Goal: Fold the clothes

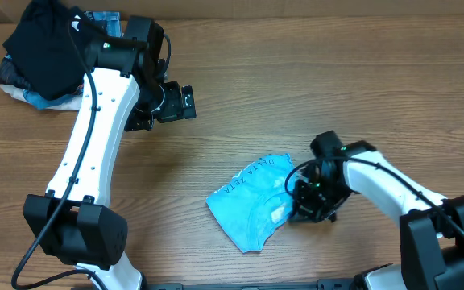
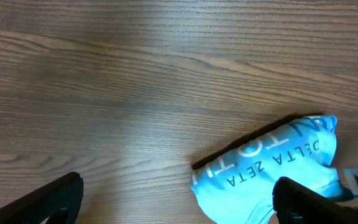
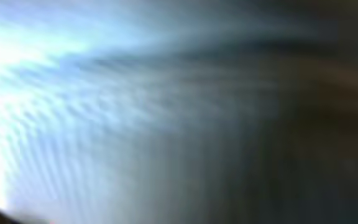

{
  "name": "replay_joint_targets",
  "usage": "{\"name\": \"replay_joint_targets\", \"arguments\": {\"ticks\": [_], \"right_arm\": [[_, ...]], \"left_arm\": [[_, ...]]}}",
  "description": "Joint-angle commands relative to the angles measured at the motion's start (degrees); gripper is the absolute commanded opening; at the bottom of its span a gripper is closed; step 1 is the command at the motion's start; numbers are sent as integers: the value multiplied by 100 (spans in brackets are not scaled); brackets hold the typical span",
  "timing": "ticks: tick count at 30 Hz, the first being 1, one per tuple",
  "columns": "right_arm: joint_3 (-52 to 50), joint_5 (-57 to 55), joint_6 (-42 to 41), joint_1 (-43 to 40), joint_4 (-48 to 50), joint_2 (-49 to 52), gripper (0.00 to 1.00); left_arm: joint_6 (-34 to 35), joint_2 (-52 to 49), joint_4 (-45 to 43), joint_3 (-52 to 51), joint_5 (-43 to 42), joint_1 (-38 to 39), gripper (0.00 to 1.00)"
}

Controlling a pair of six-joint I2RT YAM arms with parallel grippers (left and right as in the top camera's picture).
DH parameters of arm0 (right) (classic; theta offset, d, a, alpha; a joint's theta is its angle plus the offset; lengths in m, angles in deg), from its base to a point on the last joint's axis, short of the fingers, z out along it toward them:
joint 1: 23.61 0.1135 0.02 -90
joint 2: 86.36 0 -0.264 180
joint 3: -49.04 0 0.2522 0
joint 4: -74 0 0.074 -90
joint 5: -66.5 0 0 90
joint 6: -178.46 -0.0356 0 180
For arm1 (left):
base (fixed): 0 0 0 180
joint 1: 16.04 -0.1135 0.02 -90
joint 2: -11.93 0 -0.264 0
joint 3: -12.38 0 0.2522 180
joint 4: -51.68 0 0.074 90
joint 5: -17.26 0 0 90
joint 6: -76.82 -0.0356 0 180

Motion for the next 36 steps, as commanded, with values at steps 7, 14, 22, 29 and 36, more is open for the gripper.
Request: {"name": "replay_joint_targets", "arguments": {"ticks": [7, 14, 22, 29, 36], "right_arm": [[1797, -490, 664, -254, -772, -136, 16], [1652, 262, 951, -245, -87, 0, 27], [656, 411, 1054, -282, 656, 629, 20], [529, 0, 979, -479, 721, 811, 4], [1751, -372, 966, -686, -297, 492, 10]], "left_arm": [[-138, 151, -20, 94, 55, 7, 100], [-138, 151, -15, 94, 55, 7, 100], [-140, 151, 13, 94, 55, 7, 100], [-140, 151, 13, 94, 52, 7, 100], [-586, 149, 11, 94, 2, 11, 100]]}}
